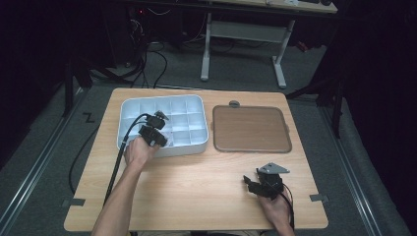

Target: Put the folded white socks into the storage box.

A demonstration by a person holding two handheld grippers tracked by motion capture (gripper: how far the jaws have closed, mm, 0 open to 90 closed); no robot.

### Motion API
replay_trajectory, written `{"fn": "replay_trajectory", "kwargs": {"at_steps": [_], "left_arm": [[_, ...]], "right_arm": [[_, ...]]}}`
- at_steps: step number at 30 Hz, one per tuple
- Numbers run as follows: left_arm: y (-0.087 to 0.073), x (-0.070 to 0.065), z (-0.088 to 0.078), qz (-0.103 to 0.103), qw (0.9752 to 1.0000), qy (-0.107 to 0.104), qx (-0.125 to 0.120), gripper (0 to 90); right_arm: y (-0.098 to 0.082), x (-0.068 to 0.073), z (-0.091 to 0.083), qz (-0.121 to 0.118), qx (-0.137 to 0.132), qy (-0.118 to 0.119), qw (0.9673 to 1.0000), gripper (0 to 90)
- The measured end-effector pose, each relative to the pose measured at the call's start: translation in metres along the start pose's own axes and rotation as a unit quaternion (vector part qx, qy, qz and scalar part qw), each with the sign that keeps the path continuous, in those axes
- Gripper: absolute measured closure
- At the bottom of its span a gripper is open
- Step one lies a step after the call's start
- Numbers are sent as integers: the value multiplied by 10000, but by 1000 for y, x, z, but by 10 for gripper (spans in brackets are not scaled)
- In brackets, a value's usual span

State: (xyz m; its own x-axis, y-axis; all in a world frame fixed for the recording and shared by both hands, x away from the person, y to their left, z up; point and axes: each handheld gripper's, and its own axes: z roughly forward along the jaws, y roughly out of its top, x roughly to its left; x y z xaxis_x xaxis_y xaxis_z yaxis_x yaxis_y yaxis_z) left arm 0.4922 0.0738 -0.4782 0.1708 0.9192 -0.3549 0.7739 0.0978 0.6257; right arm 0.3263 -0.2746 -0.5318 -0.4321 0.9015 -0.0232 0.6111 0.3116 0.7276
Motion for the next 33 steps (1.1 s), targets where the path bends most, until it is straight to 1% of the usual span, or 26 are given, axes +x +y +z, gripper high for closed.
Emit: {"fn": "replay_trajectory", "kwargs": {"at_steps": [3, 6, 9, 12, 16, 21, 25, 27, 28, 30, 33], "left_arm": [[1, 0, -5, -127, 9998, -109, -102, 892], [2, -2, -13, -108, 9996, -210, -185, 892], [5, -3, -19, -190, 9989, -326, -290, 892], [7, -4, -21, -264, 9984, -364, -344, 892], [7, -5, -23, -278, 9982, -430, -309, 891], [5, -5, -22, -281, 9986, -387, -206, 885], [5, -8, -26, -236, 9983, -472, -228, 872], [4, -9, -28, -215, 9984, -447, -253, 869], [5, -8, -29, -184, 9985, -438, -275, 871], [6, -9, -32, -189, 9980, -436, -424, 892], [11, -8, -35, -333, 9962, -441, -675, 900]], "right_arm": [[0, 0, 0, 0, 1, 1, 10000, 380], [0, 0, 0, 2, 0, 1, 10000, 380], [0, 0, 0, 2, 0, 2, 10000, 380], [0, 0, 0, 7, 4, 4, 10000, 379], [0, 0, 0, 6, 5, 6, 10000, 378], [0, 0, 0, 3, 4, 7, 10000, 377], [0, 0, 0, 1, 6, 10, 10000, 376], [0, 0, 0, 1, 6, 11, 10000, 375], [0, 0, 0, -1, 5, 11, 10000, 375], [0, 0, 0, 6, 8, 12, 10000, 375], [0, 0, 0, 8, 8, 10, 10000, 375]]}}
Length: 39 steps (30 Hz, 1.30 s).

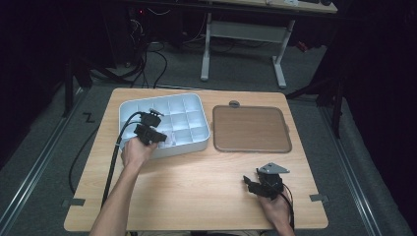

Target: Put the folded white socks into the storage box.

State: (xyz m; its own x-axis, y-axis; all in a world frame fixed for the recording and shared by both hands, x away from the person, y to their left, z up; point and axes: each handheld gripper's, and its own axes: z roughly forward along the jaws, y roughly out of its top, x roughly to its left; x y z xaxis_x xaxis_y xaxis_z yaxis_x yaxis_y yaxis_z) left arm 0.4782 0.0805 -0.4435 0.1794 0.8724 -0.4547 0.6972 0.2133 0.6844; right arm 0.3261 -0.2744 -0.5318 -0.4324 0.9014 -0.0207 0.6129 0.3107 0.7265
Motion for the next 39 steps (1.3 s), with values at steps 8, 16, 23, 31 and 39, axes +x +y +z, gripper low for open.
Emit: {"fn": "replay_trajectory", "kwargs": {"at_steps": [8, 16, 23, 31, 39], "left_arm": [[8, -4, 6, -159, 9992, 131, -339, 900], [2, 2, 27, -76, 9987, 469, -186, 900], [-1, 2, 37, 24, 9982, 594, 89, 900], [-2, 1, 44, 83, 9968, 730, 308, 900], [-5, 3, 52, 78, 9957, 797, 474, 900]], "right_arm": [[0, 0, 0, -2, -1, 1, 10000, 375], [0, 0, 0, -13, -3, 3, 10000, 374], [0, 0, 0, -12, -2, 4, 10000, 374], [0, 0, 0, -21, -2, 8, 10000, 374], [0, 0, 0, -15, 0, 16, 10000, 374]]}}
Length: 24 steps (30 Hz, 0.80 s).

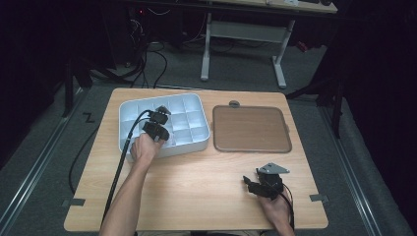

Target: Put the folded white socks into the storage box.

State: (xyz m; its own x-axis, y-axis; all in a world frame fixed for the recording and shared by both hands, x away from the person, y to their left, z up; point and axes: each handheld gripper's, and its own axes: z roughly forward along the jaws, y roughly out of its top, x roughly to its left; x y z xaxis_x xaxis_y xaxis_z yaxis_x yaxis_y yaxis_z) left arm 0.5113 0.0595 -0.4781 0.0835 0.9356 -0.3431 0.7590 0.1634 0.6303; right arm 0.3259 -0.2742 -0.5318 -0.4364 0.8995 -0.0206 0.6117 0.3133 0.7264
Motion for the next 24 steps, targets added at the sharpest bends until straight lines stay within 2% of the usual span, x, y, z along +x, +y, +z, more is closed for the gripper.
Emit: {"fn": "replay_trajectory", "kwargs": {"at_steps": [6, 16, 24], "left_arm": [[-7, 1, 10, 132, 9997, 153, 135, 900], [-9, 5, 7, 336, 9988, 76, 341, 900], [-9, 20, -3, 396, 9978, 19, 528, 900]], "right_arm": [[0, 0, 0, -3, 1, -4, 10000, 374], [0, 0, 0, -12, 1, 2, 10000, 373], [0, 0, 0, -12, 1, 3, 10000, 373]]}}
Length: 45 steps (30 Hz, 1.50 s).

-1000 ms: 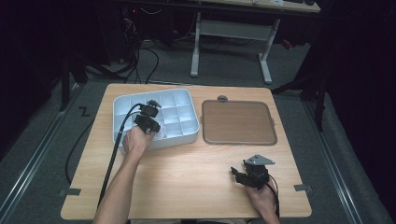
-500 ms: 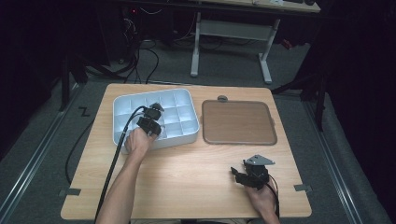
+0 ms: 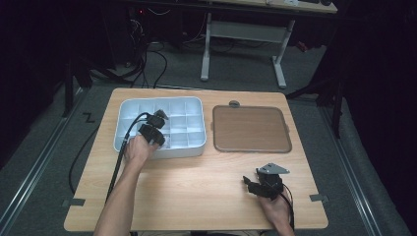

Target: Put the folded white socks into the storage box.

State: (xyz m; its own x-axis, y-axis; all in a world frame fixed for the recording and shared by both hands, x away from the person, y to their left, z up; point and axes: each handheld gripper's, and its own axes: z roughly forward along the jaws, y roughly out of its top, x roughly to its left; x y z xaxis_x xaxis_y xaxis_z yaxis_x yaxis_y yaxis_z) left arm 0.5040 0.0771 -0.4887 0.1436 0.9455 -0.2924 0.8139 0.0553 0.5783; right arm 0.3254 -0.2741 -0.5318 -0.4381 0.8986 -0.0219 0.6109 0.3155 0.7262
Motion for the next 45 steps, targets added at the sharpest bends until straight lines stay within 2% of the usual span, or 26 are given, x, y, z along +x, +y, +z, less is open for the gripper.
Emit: {"fn": "replay_trajectory", "kwargs": {"at_steps": [3, 6, 9, 14, 21, 26, 31, 35, 38, 45], "left_arm": [[-1, 2, -2, 52, 10000, 16, 1, 900], [-3, 2, -3, 241, 9997, 100, -24, 900], [-4, 5, -5, 281, 9995, 129, -74, 900], [-4, 8, -10, 64, 9996, 33, -278, 900], [-4, 8, -13, -21, 9992, -50, -393, 900], [-1, 10, -19, -149, 9986, -180, -483, 816], [1, 9, -30, -261, 9971, -361, -618, 657], [3, 6, -42, -363, 9942, -498, -880, 522], [3, 4, -53, -425, 9907, -645, -1120, 460], [-4, 2, -83, -453, 9810, -957, -1624, 421]], "right_arm": [[0, 0, 0, 6, 1, 0, 10000, 373], [0, 0, 0, 5, 1, 0, 10000, 373], [0, 0, 0, 5, 1, 0, 10000, 373], [0, 0, 0, 3, 1, -1, 10000, 373], [0, 0, 0, 2, -1, -1, 10000, 373], [0, 0, 0, 4, -2, -2, 10000, 373], [0, 0, 0, 7, -1, -3, 10000, 373], [0, 0, 0, 5, -1, -3, 10000, 373], [0, 0, 0, 7, -1, -1, 10000, 373], [0, 0, 0, 9, -1, -2, 10000, 373]]}}
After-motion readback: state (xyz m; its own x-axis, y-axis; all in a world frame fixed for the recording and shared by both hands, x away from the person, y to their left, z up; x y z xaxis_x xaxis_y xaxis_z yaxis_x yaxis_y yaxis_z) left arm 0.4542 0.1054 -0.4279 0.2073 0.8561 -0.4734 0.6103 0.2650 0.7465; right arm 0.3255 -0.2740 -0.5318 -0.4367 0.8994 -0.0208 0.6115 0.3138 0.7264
